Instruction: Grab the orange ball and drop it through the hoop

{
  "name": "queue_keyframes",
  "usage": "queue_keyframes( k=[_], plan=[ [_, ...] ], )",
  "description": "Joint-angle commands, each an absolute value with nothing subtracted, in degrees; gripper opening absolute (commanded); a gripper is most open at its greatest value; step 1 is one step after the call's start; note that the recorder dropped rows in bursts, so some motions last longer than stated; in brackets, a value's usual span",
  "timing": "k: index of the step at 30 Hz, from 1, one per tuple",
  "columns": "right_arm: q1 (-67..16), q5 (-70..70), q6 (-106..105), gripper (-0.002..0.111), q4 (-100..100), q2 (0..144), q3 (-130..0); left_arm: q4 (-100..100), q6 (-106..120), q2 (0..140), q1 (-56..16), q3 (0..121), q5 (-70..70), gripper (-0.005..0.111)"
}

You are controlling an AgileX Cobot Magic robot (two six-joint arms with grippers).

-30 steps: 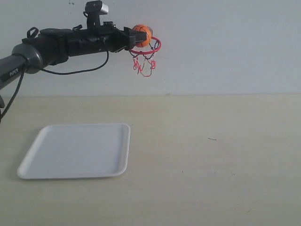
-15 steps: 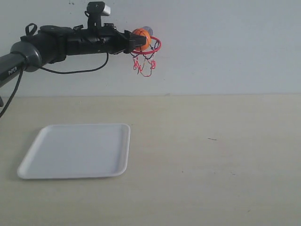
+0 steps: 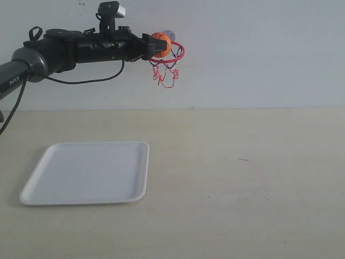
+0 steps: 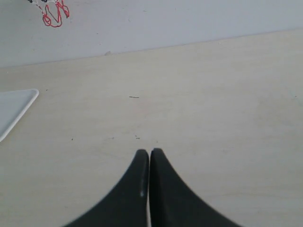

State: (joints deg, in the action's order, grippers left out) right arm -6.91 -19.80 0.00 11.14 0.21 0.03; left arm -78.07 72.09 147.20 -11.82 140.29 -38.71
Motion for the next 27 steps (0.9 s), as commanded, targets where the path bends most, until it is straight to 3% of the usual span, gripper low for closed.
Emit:
queue_keyframes(
  k=[1, 5, 11, 16, 19, 23, 27],
  plan=[
    [-7.1, -19.2, 0.0, 0.0, 11.0, 0.0, 0.0, -79.0, 71.6, 146.6, -12.0, 140.6, -38.6, 0.061],
    [-7.1, -19.2, 0.0, 0.0, 11.0, 0.0, 0.0, -79.0, 71.6, 146.6, -12.0, 140.6, -39.2, 0.061],
    [-7.1, -19.2, 0.0, 0.0, 11.0, 0.0, 0.0, -79.7, 71.6, 146.6, -12.0, 140.6, -40.0, 0.071],
    [-7.1, -19.2, 0.0, 0.0, 11.0, 0.0, 0.0, -80.1, 71.6, 146.6, -12.0, 140.6, -40.0, 0.068],
    [-7.1, -19.2, 0.0, 0.0, 11.0, 0.0, 0.0, -80.1, 71.6, 146.2, -12.0, 140.6, -40.0, 0.049],
    [-7.1, -19.2, 0.0, 0.0, 11.0, 0.0, 0.0, -79.9, 71.6, 144.6, -11.3, 140.6, -39.9, 0.009],
    [-7.1, -19.2, 0.0, 0.0, 11.0, 0.0, 0.0, -77.1, 70.9, 142.2, -10.0, 140.6, -41.3, 0.004]
  ],
)
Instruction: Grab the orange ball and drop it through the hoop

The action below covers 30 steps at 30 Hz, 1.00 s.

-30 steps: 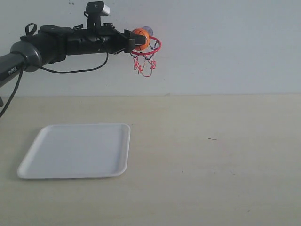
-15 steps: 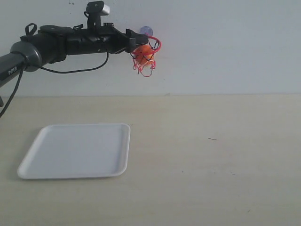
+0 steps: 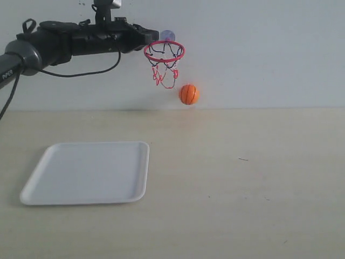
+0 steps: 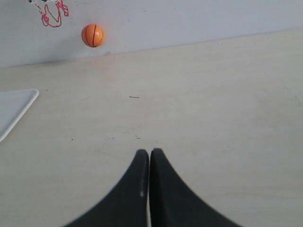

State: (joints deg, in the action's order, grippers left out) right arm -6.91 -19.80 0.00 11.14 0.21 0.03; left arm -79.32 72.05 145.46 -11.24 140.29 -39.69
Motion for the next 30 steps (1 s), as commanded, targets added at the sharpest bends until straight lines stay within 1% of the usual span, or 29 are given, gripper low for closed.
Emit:
queue_keyframes(
  k=[1, 5, 8, 11, 12, 17, 23, 26, 30],
  plan=[
    [-7.1, -19.2, 0.0, 0.0, 11.0, 0.0, 0.0, -74.8, 69.4, 141.3, -9.8, 140.6, -42.2, 0.004],
    [-7.1, -19.2, 0.0, 0.0, 11.0, 0.0, 0.0, -58.1, 58.3, 137.9, -9.3, 140.6, -47.4, 0.004],
    [-7.1, -19.2, 0.0, 0.0, 11.0, 0.0, 0.0, -49.6, 51.2, 135.5, -9.3, 140.6, -56.8, 0.004],
    [-7.1, -19.2, 0.0, 0.0, 11.0, 0.0, 0.0, -48.6, 50.4, 134.3, -9.3, 140.5, -68.3, 0.004],
    [-7.1, -19.2, 0.0, 0.0, 11.0, 0.0, 0.0, -49.0, 49.6, 134.0, -9.3, 140.5, -70.0, 0.004],
    [-7.1, -19.2, 0.0, 0.0, 11.0, 0.0, 0.0, -54.7, 45.3, 133.2, -10.4, 136.7, -70.0, 0.004],
    [-7.1, -19.2, 0.0, 0.0, 11.0, 0.0, 0.0, -55.9, 49.3, 129.3, -14.2, 124.2, -70.0, 0.004],
    [-7.1, -19.2, 0.0, 0.0, 11.0, 0.0, 0.0, -58.1, 55.7, 125.0, -16.0, 113.2, -70.0, 0.004],
    [-7.1, -19.2, 0.0, 0.0, 11.0, 0.0, 0.0, -67.4, 67.1, 116.5, -17.3, 96.9, -70.0, 0.004]
  ],
)
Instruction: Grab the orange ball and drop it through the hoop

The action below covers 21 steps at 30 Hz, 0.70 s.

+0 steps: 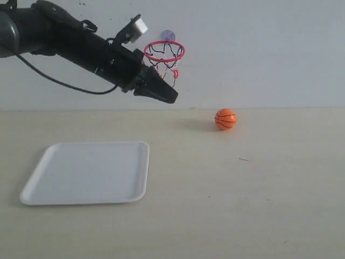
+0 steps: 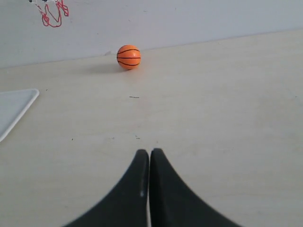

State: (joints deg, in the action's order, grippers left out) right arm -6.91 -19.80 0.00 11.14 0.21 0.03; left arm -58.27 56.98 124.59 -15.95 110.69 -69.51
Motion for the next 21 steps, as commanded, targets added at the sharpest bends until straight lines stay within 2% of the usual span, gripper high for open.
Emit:
queue_keyframes(
  k=[1, 5, 7, 17, 21],
  plan=[
    [-7.1, -19.2, 0.0, 0.0, 11.0, 0.0, 0.0, -73.9, 71.2, 112.2, -17.8, 88.8, -70.0, 0.004],
    [-7.1, -19.2, 0.0, 0.0, 11.0, 0.0, 0.0, -84.8, 73.0, 101.1, -18.0, 69.3, -70.0, 0.004],
    [-7.1, -19.2, 0.0, 0.0, 11.0, 0.0, 0.0, -84.8, 73.0, 97.9, -18.0, 65.5, -70.0, 0.004],
    [-7.1, -19.2, 0.0, 0.0, 11.0, 0.0, 0.0, -84.8, 73.6, 97.3, -17.9, 64.7, -70.0, 0.004],
    [-7.1, -19.2, 0.0, 0.0, 11.0, 0.0, 0.0, -85.0, 82.0, 97.2, -18.0, 64.6, -70.0, 0.004]
  ],
)
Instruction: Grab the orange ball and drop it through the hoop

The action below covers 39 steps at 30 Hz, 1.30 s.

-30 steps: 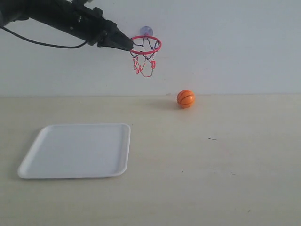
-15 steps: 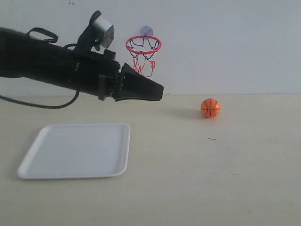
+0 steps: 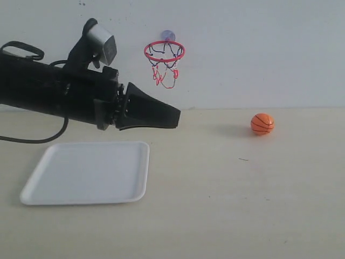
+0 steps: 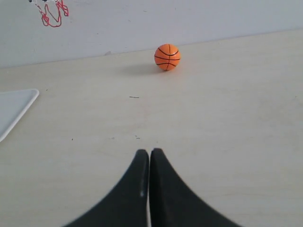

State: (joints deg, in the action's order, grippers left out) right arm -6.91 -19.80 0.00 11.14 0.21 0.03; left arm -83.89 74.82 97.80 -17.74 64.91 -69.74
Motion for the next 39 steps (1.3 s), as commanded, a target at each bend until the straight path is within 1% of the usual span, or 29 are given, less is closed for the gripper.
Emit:
queue_keyframes(
  k=[1, 5, 7, 9, 14, 19, 21, 22, 23, 24, 25, 26, 27, 29, 31, 34, 39],
  plan=[
    [-7.1, -19.2, 0.0, 0.0, 11.0, 0.0, 0.0, -85.0, 83.6, 96.9, -18.5, 64.6, -68.6, 0.004],
    [-7.1, -19.2, 0.0, 0.0, 11.0, 0.0, 0.0, -85.0, 90.9, 93.4, -20.8, 64.0, -56.7, 0.004],
    [-7.1, -19.2, 0.0, 0.0, 11.0, 0.0, 0.0, -85.0, 92.3, 88.6, -22.9, 61.7, -44.0, 0.004],
    [-7.1, -19.2, 0.0, 0.0, 11.0, 0.0, 0.0, -85.1, 92.3, 84.6, -23.6, 59.5, -36.9, 0.004],
    [-7.1, -19.2, 0.0, 0.0, 11.0, 0.0, 0.0, -85.1, 92.3, 73.6, -23.0, 52.2, -23.0, 0.004],
    [-7.1, -19.2, 0.0, 0.0, 11.0, 0.0, 0.0, -90.7, 92.2, 61.3, -18.9, 43.8, -13.1, 0.004],
    [-7.1, -19.2, 0.0, 0.0, 11.0, 0.0, 0.0, -95.5, 92.2, 53.8, -13.8, 37.7, -11.7, 0.004],
    [-7.1, -19.2, 0.0, 0.0, 11.0, 0.0, 0.0, -96.6, 92.2, 48.3, -9.4, 33.7, -11.7, 0.004],
    [-7.1, -19.2, 0.0, 0.0, 11.0, 0.0, 0.0, -96.6, 92.2, 45.4, -7.4, 31.4, -11.7, 0.004],
    [-7.1, -19.2, 0.0, 0.0, 11.0, 0.0, 0.0, -96.6, 92.2, 39.4, -4.0, 26.4, -11.7, 0.004],
    [-7.1, -19.2, 0.0, 0.0, 11.0, 0.0, 0.0, -96.6, 92.2, 36.8, -2.9, 24.3, -11.7, 0.004],
    [-7.1, -19.2, 0.0, 0.0, 11.0, 0.0, 0.0, -96.6, 92.2, 29.9, -0.8, 18.5, -12.0, 0.004],
    [-7.1, -19.2, 0.0, 0.0, 11.0, 0.0, 0.0, -96.6, 92.2, 27.1, -0.2, 16.1, -12.3, 0.004],
    [-7.1, -19.2, 0.0, 0.0, 11.0, 0.0, 0.0, -96.6, 92.2, 15.5, 0.2, 5.5, -13.6, 0.004],
    [-7.1, -19.2, 0.0, 0.0, 11.0, 0.0, 0.0, -99.6, 92.2, 8.6, 0.2, 0.6, -13.9, 0.004],
    [-7.1, -19.2, 0.0, 0.0, 11.0, 0.0, 0.0, -99.9, 91.1, 0.5, 0.2, 0.0, -13.9, 0.004],
    [-7.1, -19.1, 0.0, 0.0, 11.0, 0.0, 0.0, -99.9, 75.2, 0.0, 0.1, 2.0, -12.6, 0.004]
  ],
)
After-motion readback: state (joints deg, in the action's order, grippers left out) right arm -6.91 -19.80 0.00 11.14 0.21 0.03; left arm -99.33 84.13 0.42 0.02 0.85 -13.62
